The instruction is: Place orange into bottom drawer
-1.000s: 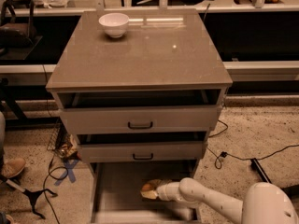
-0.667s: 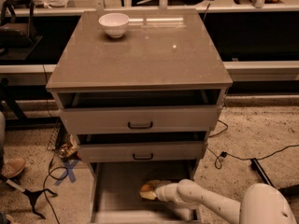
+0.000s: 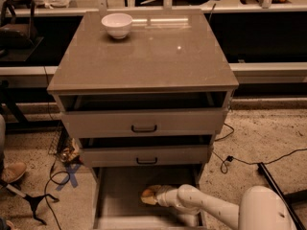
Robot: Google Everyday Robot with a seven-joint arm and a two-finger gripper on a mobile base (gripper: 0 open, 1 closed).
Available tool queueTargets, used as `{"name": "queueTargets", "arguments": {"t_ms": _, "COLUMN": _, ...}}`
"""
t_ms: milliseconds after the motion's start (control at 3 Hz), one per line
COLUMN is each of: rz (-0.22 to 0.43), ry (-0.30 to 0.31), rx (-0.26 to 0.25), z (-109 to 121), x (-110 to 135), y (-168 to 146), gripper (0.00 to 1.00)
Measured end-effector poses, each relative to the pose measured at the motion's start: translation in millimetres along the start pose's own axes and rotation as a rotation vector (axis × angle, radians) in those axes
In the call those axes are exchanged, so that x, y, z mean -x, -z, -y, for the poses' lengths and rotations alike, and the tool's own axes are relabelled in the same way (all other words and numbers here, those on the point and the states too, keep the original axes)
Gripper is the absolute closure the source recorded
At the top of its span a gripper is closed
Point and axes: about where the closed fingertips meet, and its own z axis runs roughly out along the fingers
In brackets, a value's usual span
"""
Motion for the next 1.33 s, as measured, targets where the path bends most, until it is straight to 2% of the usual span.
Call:
{"name": "queueTargets", "arguments": {"t_ms": 333, "rz": 0.0, "ry": 0.003, "rx": -0.013, "z": 1.4, "x": 2.1, "y": -4.6, "gripper": 0.53}}
{"name": "queueTargets", "arguments": {"t_ms": 667, "rz": 0.008, "ry": -0.008, "rx": -0.034, "z": 6.3, "x": 2.0, "y": -0.4, "gripper": 0.22}}
{"name": "queueTargets", "arguments": {"t_ms": 1000, "rz": 0.015, "ry": -0.017, "rx": -0.053, "z": 13.7, "x": 1.5, "y": 6.1, "gripper": 0.01}}
{"name": "queueTargets", "arguments": {"t_ms": 1333, "rz": 0.014, "ry": -0.016, "rx": -0.103, "z": 28.3, "x": 0.1, "y": 22.7, "gripper": 0.0}}
